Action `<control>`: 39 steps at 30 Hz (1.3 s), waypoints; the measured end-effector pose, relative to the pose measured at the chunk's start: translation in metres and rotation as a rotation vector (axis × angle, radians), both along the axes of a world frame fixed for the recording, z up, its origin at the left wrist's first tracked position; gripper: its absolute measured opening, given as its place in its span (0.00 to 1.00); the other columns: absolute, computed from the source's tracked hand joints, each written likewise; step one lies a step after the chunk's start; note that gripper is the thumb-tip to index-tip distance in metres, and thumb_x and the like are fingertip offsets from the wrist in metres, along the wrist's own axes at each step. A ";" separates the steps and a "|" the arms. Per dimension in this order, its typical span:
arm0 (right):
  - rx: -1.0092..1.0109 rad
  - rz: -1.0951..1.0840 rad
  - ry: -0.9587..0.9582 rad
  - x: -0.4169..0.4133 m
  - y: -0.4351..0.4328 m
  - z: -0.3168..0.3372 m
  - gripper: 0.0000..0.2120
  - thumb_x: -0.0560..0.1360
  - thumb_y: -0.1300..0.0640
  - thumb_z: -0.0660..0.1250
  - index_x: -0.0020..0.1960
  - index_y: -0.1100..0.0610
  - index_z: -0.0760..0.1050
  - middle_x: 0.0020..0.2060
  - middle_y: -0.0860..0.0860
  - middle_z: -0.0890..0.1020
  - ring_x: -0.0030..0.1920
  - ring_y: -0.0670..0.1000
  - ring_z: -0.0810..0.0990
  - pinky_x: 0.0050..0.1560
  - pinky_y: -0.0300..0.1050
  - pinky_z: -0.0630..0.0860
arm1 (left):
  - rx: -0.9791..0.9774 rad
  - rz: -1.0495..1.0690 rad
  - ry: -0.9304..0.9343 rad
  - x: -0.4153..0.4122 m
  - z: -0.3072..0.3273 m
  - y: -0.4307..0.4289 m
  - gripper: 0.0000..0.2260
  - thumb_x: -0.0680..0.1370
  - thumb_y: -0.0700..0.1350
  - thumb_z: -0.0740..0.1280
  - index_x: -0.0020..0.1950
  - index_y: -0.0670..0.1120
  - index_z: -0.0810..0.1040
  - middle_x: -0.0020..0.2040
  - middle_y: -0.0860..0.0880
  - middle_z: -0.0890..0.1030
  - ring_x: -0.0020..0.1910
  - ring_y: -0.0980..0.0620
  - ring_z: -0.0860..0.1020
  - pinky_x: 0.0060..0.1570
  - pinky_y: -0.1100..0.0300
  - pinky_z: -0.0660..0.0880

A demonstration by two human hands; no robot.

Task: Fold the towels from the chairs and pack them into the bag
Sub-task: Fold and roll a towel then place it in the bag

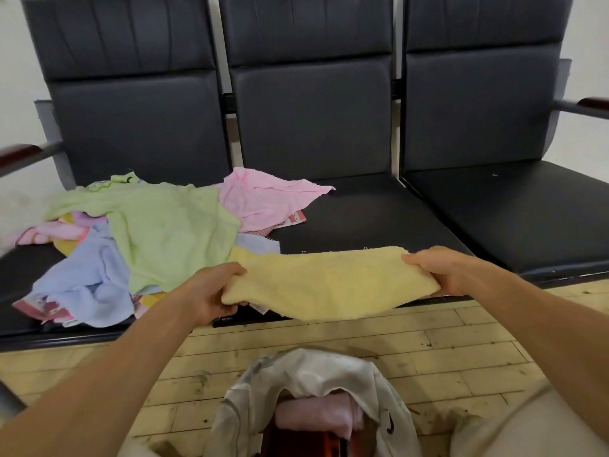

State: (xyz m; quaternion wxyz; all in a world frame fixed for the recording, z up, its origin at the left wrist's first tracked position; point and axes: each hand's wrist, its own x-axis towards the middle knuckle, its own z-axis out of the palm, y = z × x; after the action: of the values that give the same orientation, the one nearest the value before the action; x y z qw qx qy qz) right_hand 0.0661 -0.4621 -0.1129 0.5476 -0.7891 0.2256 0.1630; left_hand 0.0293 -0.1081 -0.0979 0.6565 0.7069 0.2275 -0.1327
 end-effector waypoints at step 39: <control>0.140 0.153 -0.027 0.016 0.022 -0.010 0.27 0.78 0.35 0.59 0.61 0.56 0.76 0.55 0.55 0.83 0.54 0.57 0.83 0.57 0.54 0.79 | -0.192 -0.334 -0.189 0.018 -0.007 -0.179 0.12 0.82 0.42 0.57 0.64 0.42 0.72 0.48 0.42 0.84 0.35 0.48 0.81 0.33 0.59 0.74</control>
State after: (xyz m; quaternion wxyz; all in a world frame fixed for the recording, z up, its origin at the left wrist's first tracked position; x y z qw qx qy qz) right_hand 0.0825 -0.4406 -0.1225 0.5902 -0.7661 0.1451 0.2090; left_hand 0.0476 -0.2872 -0.1053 0.7080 0.6784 0.0308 -0.1939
